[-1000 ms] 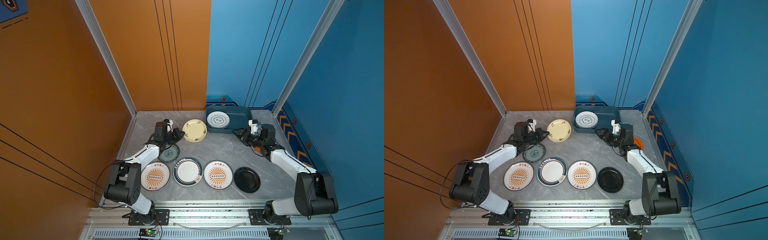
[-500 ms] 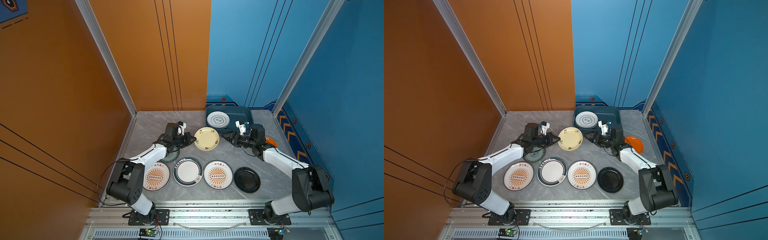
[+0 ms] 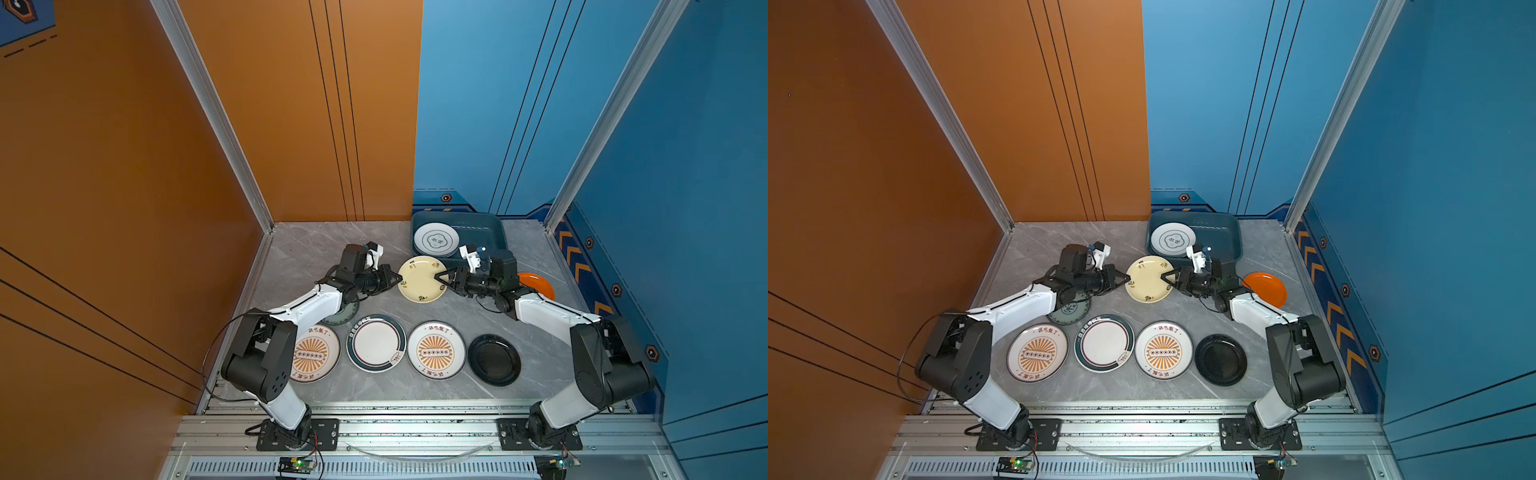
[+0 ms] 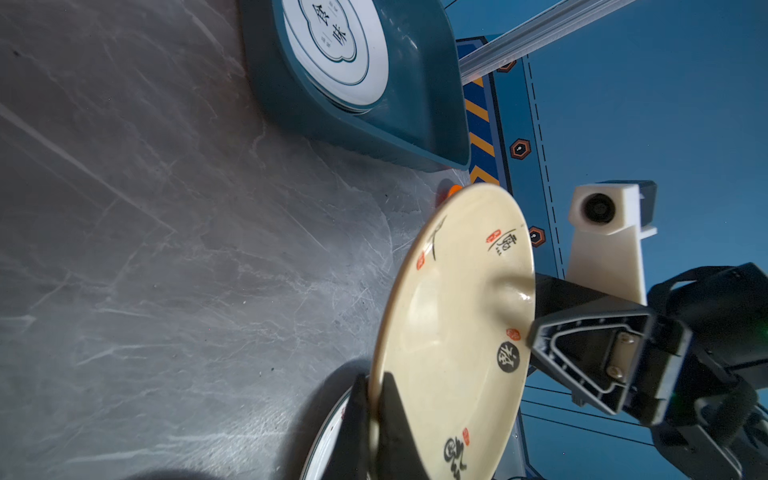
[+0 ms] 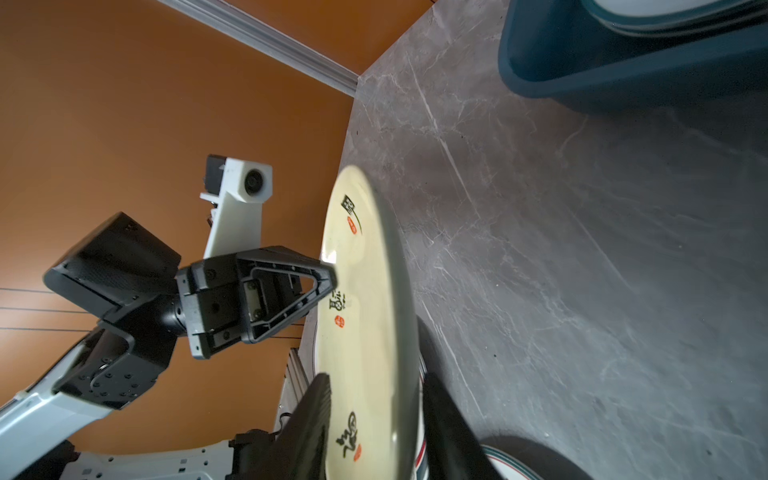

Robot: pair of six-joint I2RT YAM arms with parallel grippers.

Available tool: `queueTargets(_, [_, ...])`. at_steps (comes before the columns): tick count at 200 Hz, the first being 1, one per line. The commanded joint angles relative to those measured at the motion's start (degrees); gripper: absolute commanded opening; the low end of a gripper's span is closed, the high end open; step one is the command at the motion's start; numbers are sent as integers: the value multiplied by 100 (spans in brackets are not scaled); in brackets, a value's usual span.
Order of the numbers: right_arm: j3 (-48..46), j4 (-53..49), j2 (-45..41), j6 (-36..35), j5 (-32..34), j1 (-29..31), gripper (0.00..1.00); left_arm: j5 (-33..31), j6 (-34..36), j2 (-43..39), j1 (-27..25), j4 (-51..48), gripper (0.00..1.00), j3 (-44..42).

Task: Place the plates into the plastic bin on the countertop
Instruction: 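Tilt the cream plate up with the left gripper while the right gripper grasps its rim, then carry the cream plate into the teal bin with the right gripper while the left withdraws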

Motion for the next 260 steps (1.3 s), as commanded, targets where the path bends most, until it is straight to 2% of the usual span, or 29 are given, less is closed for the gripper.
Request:
queueTargets(1, [116,310,107,113,-99,95,30,150,71,75,-55,125,0,223])
queueTargets(50, [112,396,232,208,-51,122,15,161,106,106,-75,117,0,252])
queueTargets(89, [318,47,227,92,22,-10,0,41,258,-38,-75,-147,23,273])
queueTargets(125, [947,-1281,116,-572,503,-405,0,-184,515,-272,-18,-542,43,280])
queueTargets(154, [1628,-2486,89,-1190,1378,-859,0,-295,534,-522,175,-593,58,80])
queueTargets(191, [2212,-3173,299,-1516,2417,-1415,0,-382,661,-887,599,-792,63,-234])
queueTargets(232, [2882,-3616,841,-1765,3179,-1669,0,-547,562,-1193,923,-713,65,-565])
queueTargets(260, [3260,-3660,1329,-1688,3272,-1800,0,-551,404,-1282,1136,-529,65,-815])
